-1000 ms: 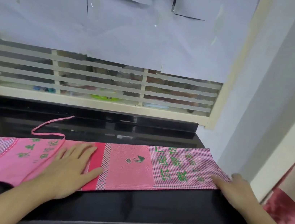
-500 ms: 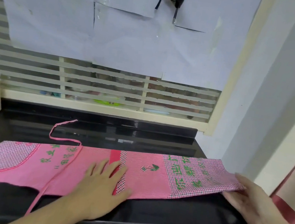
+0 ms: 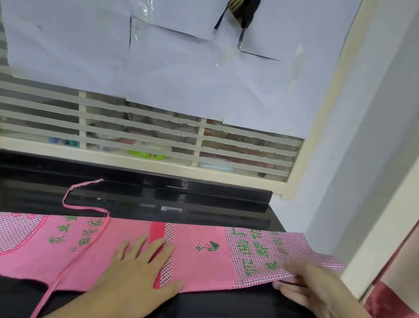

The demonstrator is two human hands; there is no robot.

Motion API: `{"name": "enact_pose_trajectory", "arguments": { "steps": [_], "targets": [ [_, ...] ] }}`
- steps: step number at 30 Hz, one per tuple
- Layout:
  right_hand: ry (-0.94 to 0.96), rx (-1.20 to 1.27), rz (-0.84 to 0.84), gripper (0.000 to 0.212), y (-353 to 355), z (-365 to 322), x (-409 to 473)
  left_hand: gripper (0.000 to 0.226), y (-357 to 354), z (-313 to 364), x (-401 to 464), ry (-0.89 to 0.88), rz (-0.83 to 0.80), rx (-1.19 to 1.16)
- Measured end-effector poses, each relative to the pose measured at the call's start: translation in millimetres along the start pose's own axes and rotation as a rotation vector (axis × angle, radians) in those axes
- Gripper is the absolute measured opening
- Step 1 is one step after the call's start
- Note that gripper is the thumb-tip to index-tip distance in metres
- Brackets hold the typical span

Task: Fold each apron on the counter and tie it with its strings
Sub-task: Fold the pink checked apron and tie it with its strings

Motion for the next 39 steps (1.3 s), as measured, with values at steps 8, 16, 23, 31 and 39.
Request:
{"name": "enact_pose_trajectory", "arguments": {
  "steps": [8,16,23,31,39],
  "targets": [
    [0.055,0.115,0.037,0.016,-5.2,3.2,6.3,0.091,1.5,0.8,-0.3,0.009,0.005,-0.026],
    [0.601,-0.398,0.221,0.008,-79.8,-75.3,-66.9,0.034,34.2,-16.1,-1.8,0.015,0.145,-0.889],
    [1.383,-1.307,-0.038,0.058,-278.0,-52.6,-172.0,0.077,102.4,-69.7,-63.5,0.199,0.083,-1.801],
    [1.378,-1.451,-0.065,0.101,-302.4,2.5,-172.8,0.035,58.7,-160.3,-90.2,0.529,0.012,-1.309],
    [1.004,-1.155,0.111,0.08,-222.2,-12.7,-131.5,0.032,78.7,-190.9,-88.1,0.481,0.078,-1.092]
  ]
}}
Point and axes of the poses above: each hand's wrist, its own x-axis towards the middle knuckle, its own y-axis out of the back of the hand, z = x × y, the point moved 7 cm from there along x, towards the middle knuckle, and after that the axes turned 1 degree about y, right-handed, at the moved point
